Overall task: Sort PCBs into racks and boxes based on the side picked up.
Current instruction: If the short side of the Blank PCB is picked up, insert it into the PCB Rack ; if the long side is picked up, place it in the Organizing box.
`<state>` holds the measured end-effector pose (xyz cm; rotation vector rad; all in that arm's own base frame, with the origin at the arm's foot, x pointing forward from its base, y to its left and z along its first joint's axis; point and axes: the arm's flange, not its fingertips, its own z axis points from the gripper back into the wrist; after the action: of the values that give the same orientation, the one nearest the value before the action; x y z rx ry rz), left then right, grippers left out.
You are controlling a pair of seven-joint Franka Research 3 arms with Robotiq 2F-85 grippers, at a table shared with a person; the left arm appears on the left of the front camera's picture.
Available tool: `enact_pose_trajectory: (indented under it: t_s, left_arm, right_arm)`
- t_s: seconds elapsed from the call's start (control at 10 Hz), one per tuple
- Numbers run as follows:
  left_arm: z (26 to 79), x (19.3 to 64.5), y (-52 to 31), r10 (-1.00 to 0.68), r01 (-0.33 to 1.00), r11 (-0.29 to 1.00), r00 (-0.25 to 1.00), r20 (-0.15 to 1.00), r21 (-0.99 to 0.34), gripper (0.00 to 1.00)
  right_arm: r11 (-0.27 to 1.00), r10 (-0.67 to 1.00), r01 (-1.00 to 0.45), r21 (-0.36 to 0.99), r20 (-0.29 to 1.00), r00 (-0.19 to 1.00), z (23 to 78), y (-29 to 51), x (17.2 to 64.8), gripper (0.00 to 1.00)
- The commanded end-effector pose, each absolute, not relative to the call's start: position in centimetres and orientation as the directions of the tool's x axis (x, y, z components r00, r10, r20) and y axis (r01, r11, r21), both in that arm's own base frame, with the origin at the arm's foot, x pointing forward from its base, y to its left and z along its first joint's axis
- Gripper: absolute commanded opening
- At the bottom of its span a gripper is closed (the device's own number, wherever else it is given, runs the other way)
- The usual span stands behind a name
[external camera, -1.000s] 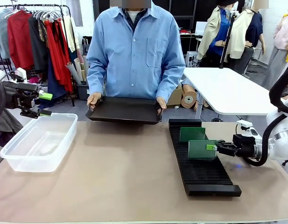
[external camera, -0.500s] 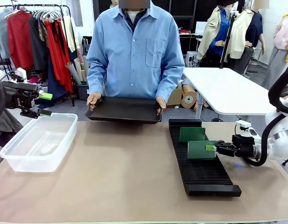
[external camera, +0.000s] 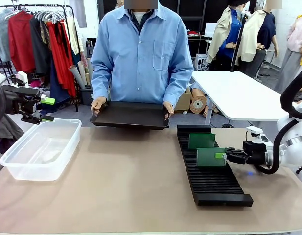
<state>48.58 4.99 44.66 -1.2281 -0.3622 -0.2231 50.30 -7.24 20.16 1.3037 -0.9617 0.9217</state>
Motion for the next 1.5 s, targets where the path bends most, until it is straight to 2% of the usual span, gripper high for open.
enact_pose_trajectory:
  t_s: [0.0, 0.8, 1.0, 1.4]
  left_arm:
    - [44.9, 48.6, 4.9, 0.036, 0.348, 0.326, 0.925, 0.379, -0.879, 1.00]
    - [44.9, 48.6, 4.9, 0.036, 0.348, 0.326, 0.925, 0.379, -0.879, 1.00]
    - [44.9, 48.6, 4.9, 0.036, 0.348, 0.326, 0.925, 0.379, -0.879, 1.00]
    - [44.9, 48.6, 4.9, 0.036, 0.348, 0.326, 0.925, 0.379, -0.879, 1.00]
  right_arm:
    - [0.050, 0.054, -0.951, 0.305, 0.950, 0.308, 19.2, -7.2, 50.2, 0.00]
    - [0.055, 0.030, -0.947, 0.317, 0.947, 0.319, 17.5, -7.3, 49.8, 0.00]
    - [0.052, -0.007, -0.942, 0.332, 0.943, 0.332, 19.6, -7.4, 50.1, 0.00]
    - [0.052, -0.007, -0.942, 0.332, 0.943, 0.332, 19.6, -7.4, 50.1, 0.00]
